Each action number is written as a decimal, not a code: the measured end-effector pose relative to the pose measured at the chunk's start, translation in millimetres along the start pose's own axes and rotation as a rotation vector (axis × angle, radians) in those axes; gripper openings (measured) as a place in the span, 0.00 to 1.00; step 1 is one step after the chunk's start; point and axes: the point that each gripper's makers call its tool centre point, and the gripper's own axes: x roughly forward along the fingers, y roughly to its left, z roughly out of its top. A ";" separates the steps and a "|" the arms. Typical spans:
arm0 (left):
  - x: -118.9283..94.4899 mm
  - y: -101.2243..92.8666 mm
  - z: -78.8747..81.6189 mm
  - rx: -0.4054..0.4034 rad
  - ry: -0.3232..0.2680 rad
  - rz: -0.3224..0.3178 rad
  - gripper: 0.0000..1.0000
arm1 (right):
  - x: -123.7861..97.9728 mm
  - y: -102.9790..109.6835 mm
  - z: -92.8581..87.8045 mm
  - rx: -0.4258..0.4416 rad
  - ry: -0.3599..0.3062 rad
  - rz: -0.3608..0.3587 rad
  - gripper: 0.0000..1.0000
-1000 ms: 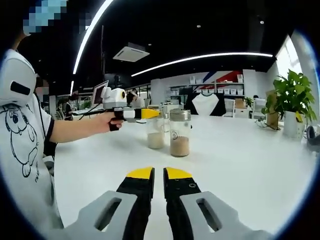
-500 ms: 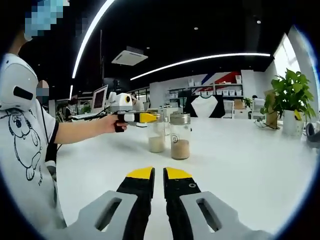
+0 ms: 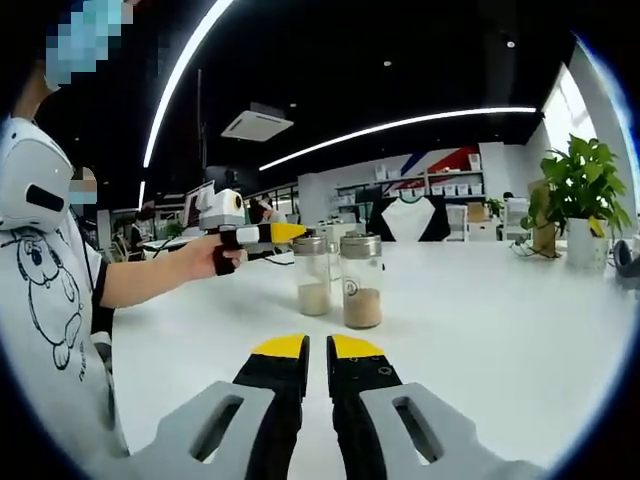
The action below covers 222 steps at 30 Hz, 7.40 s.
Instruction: Rotate the seasoning bottle until the label or dispensing opening points toward the visible target arrow and the bottle remains upright within the marked orientation range
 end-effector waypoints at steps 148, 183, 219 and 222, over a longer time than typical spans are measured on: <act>7.1 -22.2 -2.0 0.123 -0.013 0.007 0.43 | -4.6 5.7 0.4 0.041 -0.019 0.000 0.01; 12.5 -21.1 -2.0 0.123 0.056 -0.319 0.38 | -0.3 15.4 6.2 0.006 -0.010 0.024 0.00; 2.2 -30.4 8.9 0.078 -0.036 -0.125 0.58 | -5.4 15.3 7.0 0.007 -0.033 0.016 0.00; 2.4 -31.4 5.2 0.094 -0.021 -0.060 0.55 | -5.7 14.5 7.3 0.008 -0.036 0.015 0.00</act>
